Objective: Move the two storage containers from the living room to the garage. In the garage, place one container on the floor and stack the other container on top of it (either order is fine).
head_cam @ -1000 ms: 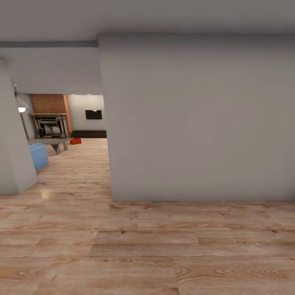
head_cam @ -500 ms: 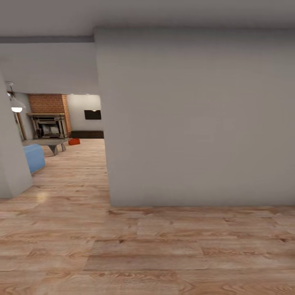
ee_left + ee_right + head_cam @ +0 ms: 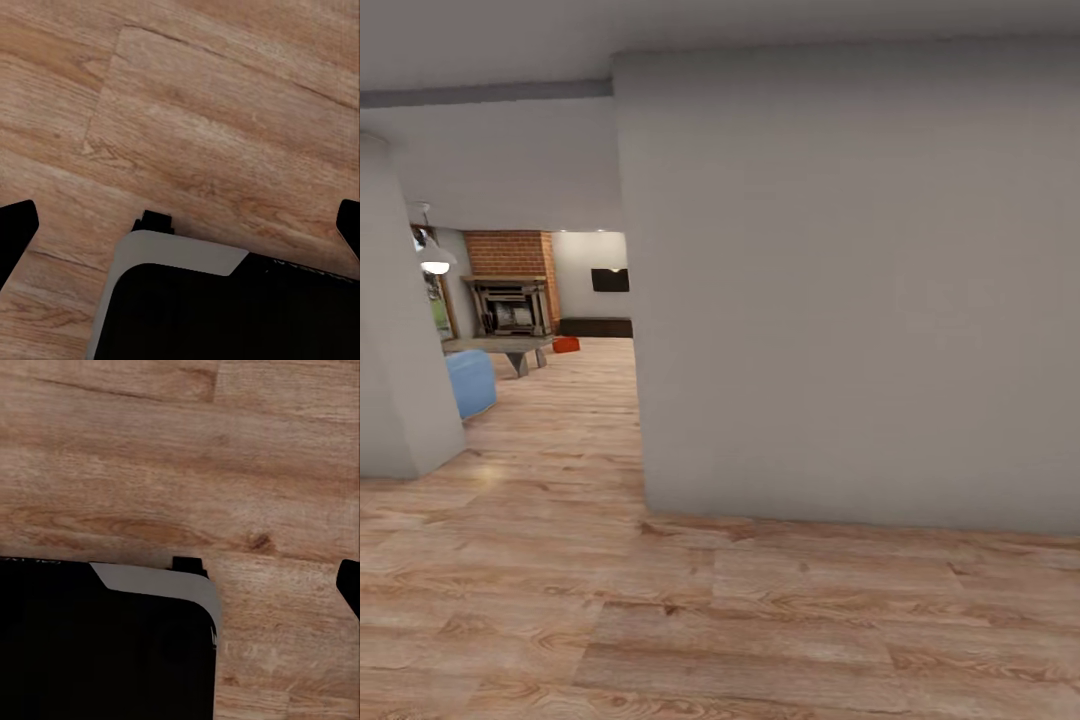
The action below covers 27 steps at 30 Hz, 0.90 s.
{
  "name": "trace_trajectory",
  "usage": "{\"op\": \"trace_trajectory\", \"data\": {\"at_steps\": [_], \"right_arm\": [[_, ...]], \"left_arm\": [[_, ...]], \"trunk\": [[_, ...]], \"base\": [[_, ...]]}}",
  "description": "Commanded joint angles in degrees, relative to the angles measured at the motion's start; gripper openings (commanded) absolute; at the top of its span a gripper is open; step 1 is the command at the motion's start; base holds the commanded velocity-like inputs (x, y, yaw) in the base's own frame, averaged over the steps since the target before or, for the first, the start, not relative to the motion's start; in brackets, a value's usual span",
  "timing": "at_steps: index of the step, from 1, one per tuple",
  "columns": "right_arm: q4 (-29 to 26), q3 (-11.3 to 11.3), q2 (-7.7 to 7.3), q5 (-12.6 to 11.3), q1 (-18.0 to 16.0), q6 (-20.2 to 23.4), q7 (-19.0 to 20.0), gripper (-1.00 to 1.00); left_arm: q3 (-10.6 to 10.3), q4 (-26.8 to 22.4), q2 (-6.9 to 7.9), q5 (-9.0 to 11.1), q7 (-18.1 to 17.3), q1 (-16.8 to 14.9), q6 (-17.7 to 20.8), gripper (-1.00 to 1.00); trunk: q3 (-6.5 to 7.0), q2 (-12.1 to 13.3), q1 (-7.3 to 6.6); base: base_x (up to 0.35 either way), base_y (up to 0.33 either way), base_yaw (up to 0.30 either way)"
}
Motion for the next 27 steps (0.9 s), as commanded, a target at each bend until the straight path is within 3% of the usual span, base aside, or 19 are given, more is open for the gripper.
{"op": "trace_trajectory", "data": {"at_steps": [1,27], "right_arm": [[0.2,0.5,0.03,-0.5,-0.1,-0.3,0.0,1.0],[0.2,0.5,0.11,-0.5,-0.1,-0.3,0.0,1.0]], "left_arm": [[-0.5,0.0,-0.01,0.4,0.1,-0.1,-0.2,1.0],[-0.5,0.0,-0.09,0.4,0.1,-0.1,-0.2,1.0]], "trunk": [[-0.08,-0.1,0.04],[-0.08,-0.1,0.04]], "base": [[0.322,0.0,0.274],[0.322,0.0,0.276]]}}
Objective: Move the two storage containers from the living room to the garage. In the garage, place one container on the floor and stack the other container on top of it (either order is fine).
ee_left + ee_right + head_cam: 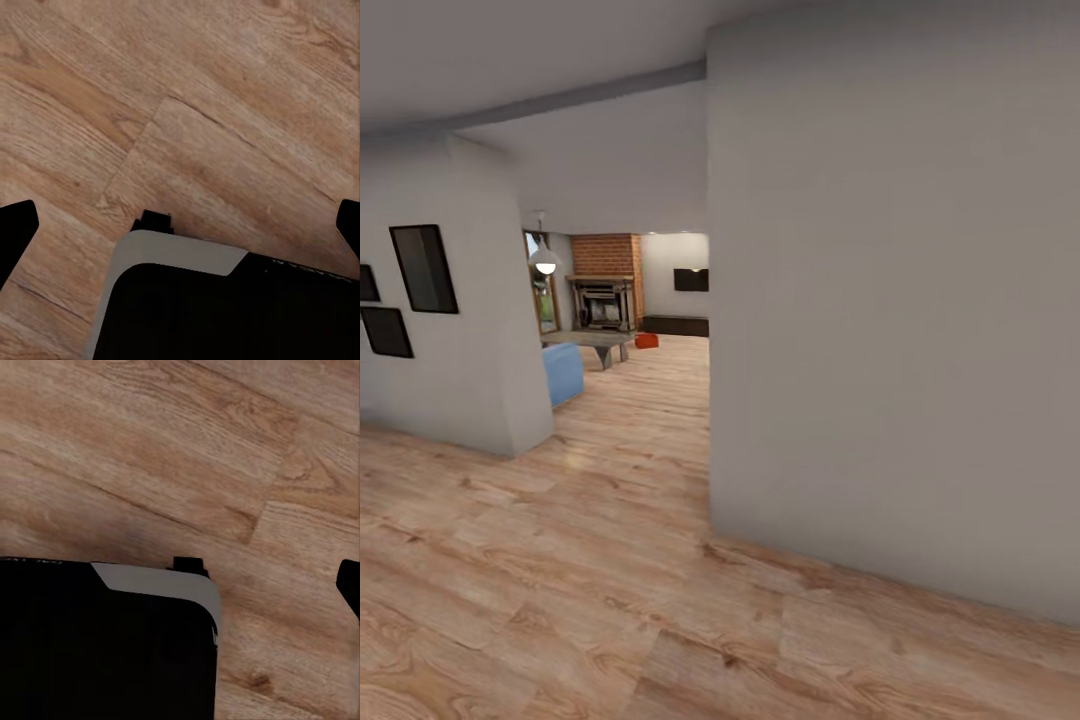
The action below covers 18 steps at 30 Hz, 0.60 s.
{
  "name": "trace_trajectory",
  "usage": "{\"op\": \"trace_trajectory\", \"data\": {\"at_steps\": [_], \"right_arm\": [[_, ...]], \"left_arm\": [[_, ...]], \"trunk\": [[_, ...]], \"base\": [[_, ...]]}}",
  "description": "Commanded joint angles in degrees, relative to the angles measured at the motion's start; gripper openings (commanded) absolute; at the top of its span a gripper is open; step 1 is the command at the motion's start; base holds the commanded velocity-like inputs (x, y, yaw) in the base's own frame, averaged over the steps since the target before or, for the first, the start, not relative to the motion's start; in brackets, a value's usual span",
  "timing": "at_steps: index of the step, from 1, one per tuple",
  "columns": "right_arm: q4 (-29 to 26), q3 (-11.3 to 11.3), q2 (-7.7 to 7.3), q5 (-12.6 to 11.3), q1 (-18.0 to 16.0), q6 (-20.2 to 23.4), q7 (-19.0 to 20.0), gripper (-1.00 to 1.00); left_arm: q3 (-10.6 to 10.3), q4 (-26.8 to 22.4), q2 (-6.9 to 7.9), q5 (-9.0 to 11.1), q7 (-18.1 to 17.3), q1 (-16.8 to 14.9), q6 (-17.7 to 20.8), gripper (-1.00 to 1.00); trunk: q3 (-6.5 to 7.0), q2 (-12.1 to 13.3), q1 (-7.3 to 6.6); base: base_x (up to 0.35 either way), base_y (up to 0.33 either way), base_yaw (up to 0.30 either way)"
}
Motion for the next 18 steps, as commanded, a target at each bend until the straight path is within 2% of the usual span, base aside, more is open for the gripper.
{"op": "trace_trajectory", "data": {"at_steps": [1,18], "right_arm": [[0.2,0.5,0.03,-0.4,-0.1,-0.3,0.0,1.0],[0.2,0.3,0.01,-0.8,-0.1,-0.4,-0.1,1.0]], "left_arm": [[-0.5,0.0,-0.01,0.4,0.1,-0.1,-0.2,1.0],[-0.5,0.0,-0.01,0.4,0.0,-0.1,-0.2,1.0]], "trunk": [[-0.08,-0.1,0.04],[-0.08,-0.1,0.04]], "base": [[0.322,0.0,0.279],[0.322,0.0,0.297]]}}
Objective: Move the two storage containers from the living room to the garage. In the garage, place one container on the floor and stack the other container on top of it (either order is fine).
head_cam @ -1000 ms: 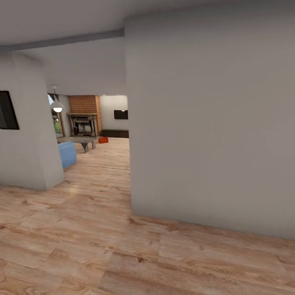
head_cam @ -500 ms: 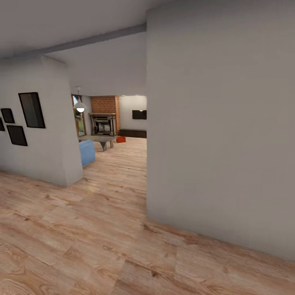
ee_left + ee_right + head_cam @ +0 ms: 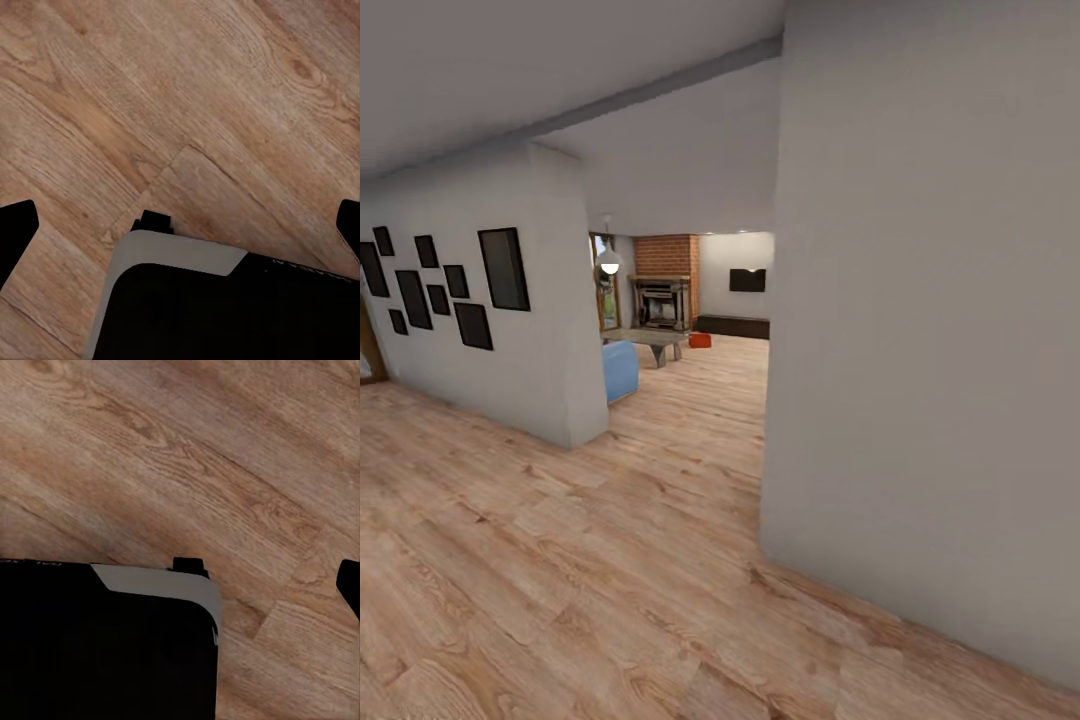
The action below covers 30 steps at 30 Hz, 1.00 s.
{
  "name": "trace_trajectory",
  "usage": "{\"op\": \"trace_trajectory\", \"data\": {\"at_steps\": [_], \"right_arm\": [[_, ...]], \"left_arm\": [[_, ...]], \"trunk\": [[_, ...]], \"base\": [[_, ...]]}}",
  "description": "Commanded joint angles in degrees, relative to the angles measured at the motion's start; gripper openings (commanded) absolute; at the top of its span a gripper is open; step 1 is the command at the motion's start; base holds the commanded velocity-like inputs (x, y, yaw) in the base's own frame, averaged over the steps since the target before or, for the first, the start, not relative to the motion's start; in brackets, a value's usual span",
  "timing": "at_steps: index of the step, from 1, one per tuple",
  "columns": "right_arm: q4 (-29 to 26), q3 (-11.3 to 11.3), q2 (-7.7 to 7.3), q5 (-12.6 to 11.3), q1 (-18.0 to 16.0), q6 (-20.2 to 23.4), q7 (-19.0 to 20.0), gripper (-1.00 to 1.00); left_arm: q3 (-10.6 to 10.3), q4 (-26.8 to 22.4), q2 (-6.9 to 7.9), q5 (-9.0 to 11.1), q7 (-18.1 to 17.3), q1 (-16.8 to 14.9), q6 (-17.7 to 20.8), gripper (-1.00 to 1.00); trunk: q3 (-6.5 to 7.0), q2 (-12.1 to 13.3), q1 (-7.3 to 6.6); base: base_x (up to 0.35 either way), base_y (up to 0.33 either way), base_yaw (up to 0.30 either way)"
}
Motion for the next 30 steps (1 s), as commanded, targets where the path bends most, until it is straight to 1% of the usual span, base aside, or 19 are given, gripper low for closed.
{"op": "trace_trajectory", "data": {"at_steps": [1,4,7,30], "right_arm": [[0.1,0.5,-0.01,-0.7,-0.1,-0.3,0.0,1.0],[0.1,0.5,-0.13,-2.5,-0.1,-0.3,0.0,1.0],[0.1,0.5,-0.19,-3.1,-0.1,-0.3,0.0,1.0],[0.1,0.5,-0.19,-3.3,-0.1,-0.3,0.0,1.0]], "left_arm": [[-0.5,0.0,-0.01,0.4,0.1,-0.1,-0.2,1.0],[-0.5,0.0,-0.01,0.4,0.1,-0.1,-0.2,1.0],[-0.5,0.0,-0.01,0.4,0.1,-0.1,-0.2,1.0],[-0.5,0.0,0.01,0.4,0.1,-0.1,-0.2,1.0]], "trunk": [[-0.08,-0.1,0.04],[-0.08,-0.1,0.04],[-0.08,-0.1,0.04],[-0.08,-0.1,0.04]], "base": [[0.322,0.0,0.3],[0.322,0.0,0.3],[0.322,0.0,0.3],[0.322,0.0,0.3]]}}
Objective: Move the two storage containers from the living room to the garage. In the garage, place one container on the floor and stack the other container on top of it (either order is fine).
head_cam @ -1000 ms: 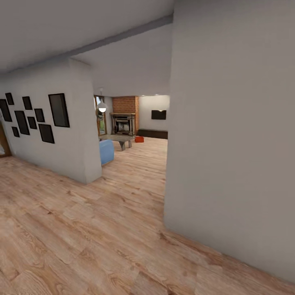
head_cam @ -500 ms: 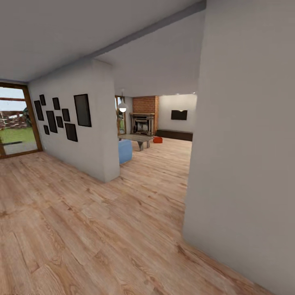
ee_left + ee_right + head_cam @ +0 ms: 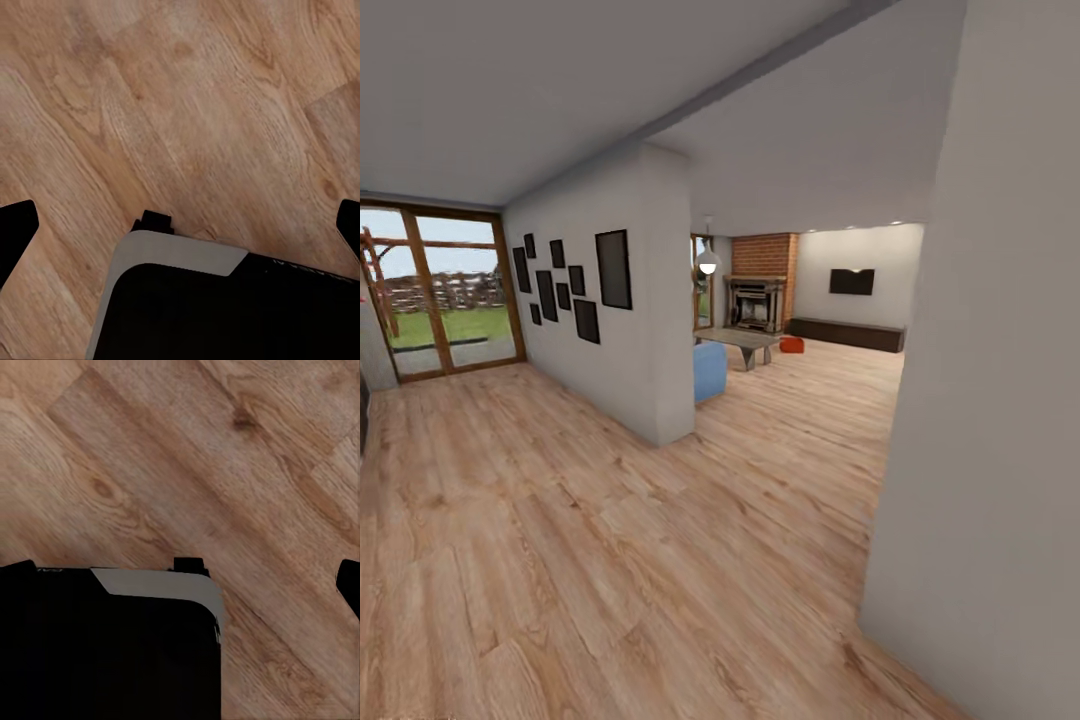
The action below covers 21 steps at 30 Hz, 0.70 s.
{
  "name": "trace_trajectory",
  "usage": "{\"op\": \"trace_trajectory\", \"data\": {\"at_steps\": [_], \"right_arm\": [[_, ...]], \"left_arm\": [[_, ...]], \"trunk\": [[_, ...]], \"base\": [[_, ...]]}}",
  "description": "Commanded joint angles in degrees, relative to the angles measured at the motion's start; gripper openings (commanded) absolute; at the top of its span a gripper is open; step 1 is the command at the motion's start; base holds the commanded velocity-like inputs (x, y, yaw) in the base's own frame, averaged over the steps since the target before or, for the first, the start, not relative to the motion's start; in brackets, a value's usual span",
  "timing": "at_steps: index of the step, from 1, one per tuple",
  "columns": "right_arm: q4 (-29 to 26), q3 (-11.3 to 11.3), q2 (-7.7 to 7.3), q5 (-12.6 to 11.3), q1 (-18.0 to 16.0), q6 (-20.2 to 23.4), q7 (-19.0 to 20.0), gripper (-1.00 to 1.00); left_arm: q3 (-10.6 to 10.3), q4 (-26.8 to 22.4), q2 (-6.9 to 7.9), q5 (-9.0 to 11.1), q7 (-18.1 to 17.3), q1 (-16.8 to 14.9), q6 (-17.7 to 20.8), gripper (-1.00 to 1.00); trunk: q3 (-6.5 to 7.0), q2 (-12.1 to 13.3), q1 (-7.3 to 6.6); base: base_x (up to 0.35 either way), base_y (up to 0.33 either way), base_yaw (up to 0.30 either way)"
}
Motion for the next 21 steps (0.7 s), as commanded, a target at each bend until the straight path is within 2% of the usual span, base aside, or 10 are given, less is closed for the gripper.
{"op": "trace_trajectory", "data": {"at_steps": [1,10,21], "right_arm": [[0.1,0.5,0.03,-0.4,-0.1,-0.3,0.0,1.0],[0.1,0.4,0.0,-0.4,-0.1,-0.3,0.0,1.0],[0.1,0.5,-0.17,-0.3,-0.1,-0.3,0.0,1.0]], "left_arm": [[-0.5,0.0,-0.02,0.4,0.1,-0.1,-0.1,1.0],[-0.5,0.0,0.01,0.4,0.1,-0.1,-0.2,1.0],[-0.5,0.0,0.01,0.4,0.1,-0.1,-0.2,1.0]], "trunk": [[-0.08,-0.1,0.04],[-0.08,-0.1,0.04],[-0.08,-0.1,0.04]], "base": [[0.322,0.0,0.3],[0.322,0.0,0.282],[0.322,0.0,0.039]]}}
